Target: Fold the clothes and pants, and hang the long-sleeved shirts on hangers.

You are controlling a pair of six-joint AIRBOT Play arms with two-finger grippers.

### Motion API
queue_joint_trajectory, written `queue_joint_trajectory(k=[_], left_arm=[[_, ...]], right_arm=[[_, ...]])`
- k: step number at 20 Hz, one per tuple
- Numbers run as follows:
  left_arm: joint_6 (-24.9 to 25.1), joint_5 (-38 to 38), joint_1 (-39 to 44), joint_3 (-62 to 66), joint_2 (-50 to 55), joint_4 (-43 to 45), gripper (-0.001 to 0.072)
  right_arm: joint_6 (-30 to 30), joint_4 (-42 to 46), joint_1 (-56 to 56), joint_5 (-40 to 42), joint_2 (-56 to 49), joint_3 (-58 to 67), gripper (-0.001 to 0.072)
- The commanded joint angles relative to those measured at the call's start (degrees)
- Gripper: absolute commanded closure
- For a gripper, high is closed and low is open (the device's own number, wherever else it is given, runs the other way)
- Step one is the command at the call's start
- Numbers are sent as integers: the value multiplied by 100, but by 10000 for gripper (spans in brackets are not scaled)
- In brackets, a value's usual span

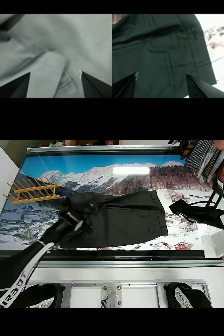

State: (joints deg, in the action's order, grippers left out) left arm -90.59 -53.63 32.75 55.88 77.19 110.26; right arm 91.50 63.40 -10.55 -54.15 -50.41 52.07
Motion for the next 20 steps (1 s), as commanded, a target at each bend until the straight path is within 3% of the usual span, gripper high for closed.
queue_joint_trajectory(k=[1, 7, 12, 13, 14, 15, 17, 20], left_arm=[[-142, -138, 498, 122, 658, 713, 45], [-407, -925, -57, 986, 1604, 667, 45], [-610, -1292, -367, 1241, 1635, 654, 48], [-680, -1279, -369, 1241, 1572, 656, 292], [-678, -1268, -372, 1241, 1504, 671, 598], [-678, -1263, -404, 1241, 1399, 660, 698], [-750, -1346, -555, 1241, 1060, 592, 698], [-839, -1193, -1185, 1139, 326, -452, 698]], right_arm=[[20, -63, 4, -76, 39, -118, 67], [13, -57, 2, -289, 39, -125, 67], [13, -57, 2, -293, 33, -125, 67], [13, -50, -2, -293, 35, -125, 67], [15, -13, -11, -293, 35, -125, 67], [15, 103, -20, -308, 42, -125, 67], [20, 599, -129, -667, 74, -127, 66], [87, 1296, -730, -1600, 74, -522, 66]])
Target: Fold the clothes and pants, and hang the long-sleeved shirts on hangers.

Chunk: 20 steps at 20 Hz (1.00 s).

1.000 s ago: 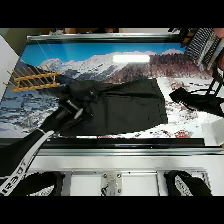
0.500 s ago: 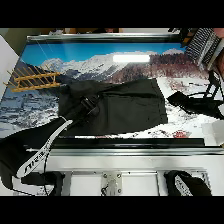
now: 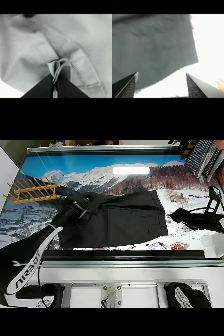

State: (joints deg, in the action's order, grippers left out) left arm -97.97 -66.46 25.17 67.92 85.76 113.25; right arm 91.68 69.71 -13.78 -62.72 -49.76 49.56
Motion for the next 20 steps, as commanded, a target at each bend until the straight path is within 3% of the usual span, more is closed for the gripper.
queue_joint_trajectory(k=[1, 4, 6, 12, 18, 19, 20], left_arm=[[-105, 234, -669, -225, -785, -1134, 698], [-105, 570, -1458, -903, -1528, -2004, 698], [-103, 730, -1888, -1320, -1950, -2308, 698], [-105, 800, -2861, -1996, -2905, -2343, 698], [-105, 756, -3425, -2142, -3333, -2347, 698], [-105, 752, -3491, -2140, -3362, -2347, 698], [-107, 758, -3550, -2140, -3392, -2352, 698]], right_arm=[[269, 778, -719, -800, 9, -619, 66], [977, 498, -1569, -46, -72, -1735, 66], [984, -245, -1727, 793, -240, -2240, 67], [-61, -2350, -577, 2623, -1209, -2500, 67], [-195, -2841, 581, 3600, -1679, -2487, 70], [-208, -2835, 614, 3646, -1679, -2463, 161], [-378, -2837, 614, 3639, -1672, -2411, 417]])
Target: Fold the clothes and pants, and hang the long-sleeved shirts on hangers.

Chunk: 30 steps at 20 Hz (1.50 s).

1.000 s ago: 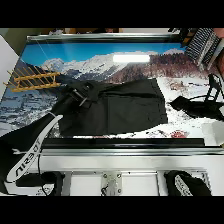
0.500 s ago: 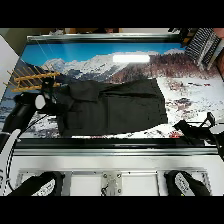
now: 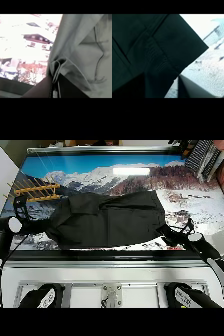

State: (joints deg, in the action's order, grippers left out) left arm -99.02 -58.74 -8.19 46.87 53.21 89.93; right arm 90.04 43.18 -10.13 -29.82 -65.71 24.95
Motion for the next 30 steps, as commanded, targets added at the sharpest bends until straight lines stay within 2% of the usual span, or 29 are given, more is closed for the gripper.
queue_joint_trajectory(k=[1, 2, 4, 7, 10, 12, 15, 17, 20, 22, 24, 28, 30], left_arm=[[-2, -4, -286, -35, -179, -17, 698], [-4, 24, -378, -7, -247, -72, 698], [-2, 74, -728, 317, -424, -474, 698], [26, 245, -1537, 1355, -824, -1698, 698], [103, 560, -2310, 2505, -1401, -3012, 698], [103, 693, -2649, 3147, -1836, -3327, 698], [103, 763, -2911, 3821, -2485, -3296, 698], [103, 765, -3086, 4186, -2815, -3289, 698], [101, 710, -3333, 4699, -3051, -3029, 699], [28, 496, -3519, 4909, -3021, -2629, 699], [-157, 101, -3722, 4863, -2841, -2514, 699], [-151, -581, -3880, 3821, -2212, -3665, 699], [44, -643, -3663, 3185, -1711, -3882, 699]], right_arm=[[-415, -184, 240, 328, -63, 131, 604], [-645, -179, 227, 219, -35, 291, 687], [-1001, 76, 144, -160, 127, 870, 689], [-988, 901, -101, -1320, 518, 2492, 689], [-876, 1130, -313, -2439, 927, 4592, 689], [-601, 1237, -352, -2798, 1193, 5792, 689], [-426, 1381, -348, -2903, 1683, 6979, 689], [-350, 1491, -348, -2905, 2048, 7344, 689], [219, 2570, -348, -3110, 2579, 7453, 689], [675, 3602, -348, -3696, 2806, 7453, 689], [970, 4240, -348, -4542, 2850, 7451, 689], [1049, 4144, -337, -5748, 2245, 7099, 689], [960, 4146, -332, -5906, 1709, 6679, 689]])
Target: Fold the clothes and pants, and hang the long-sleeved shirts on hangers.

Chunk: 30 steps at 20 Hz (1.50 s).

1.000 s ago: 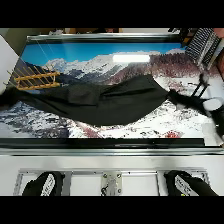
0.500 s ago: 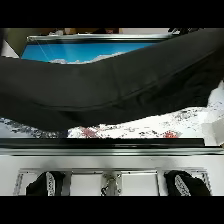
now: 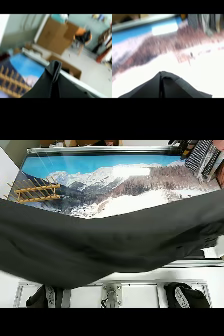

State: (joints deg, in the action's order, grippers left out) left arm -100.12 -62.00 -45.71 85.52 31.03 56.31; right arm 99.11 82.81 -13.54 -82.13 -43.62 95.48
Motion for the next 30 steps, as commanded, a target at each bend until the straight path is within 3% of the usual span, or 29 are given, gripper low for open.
queue_joint_trajectory(k=[1, 5, 8, 12, 16, 25, 30], left_arm=[[271, -282, 337, -953, 837, -422, 699], [396, 289, 1716, -1419, 2465, 496, 699], [413, 1095, 2658, -1071, 3836, 1023, 699], [409, 1493, 3235, 203, 5377, 994, 699], [409, 1237, 3322, 1373, 6323, 964, 699], [448, 85, 2953, 1906, 6253, 979, 699], [544, 201, 2520, 125, 4741, 1012, 699]], right_arm=[[-26, 214, 9, -603, -852, -608, 689], [-48, 216, 7, 216, -2636, -807, 689], [144, 179, 7, 942, -3722, -785, 689], [146, 42, 7, 2033, -4382, -785, 689], [164, -9, -4, 2839, -4483, -785, 689], [162, 7, -4, 2621, -4284, -763, 689], [-236, 232, 7, 1679, -3383, -1259, 689]])
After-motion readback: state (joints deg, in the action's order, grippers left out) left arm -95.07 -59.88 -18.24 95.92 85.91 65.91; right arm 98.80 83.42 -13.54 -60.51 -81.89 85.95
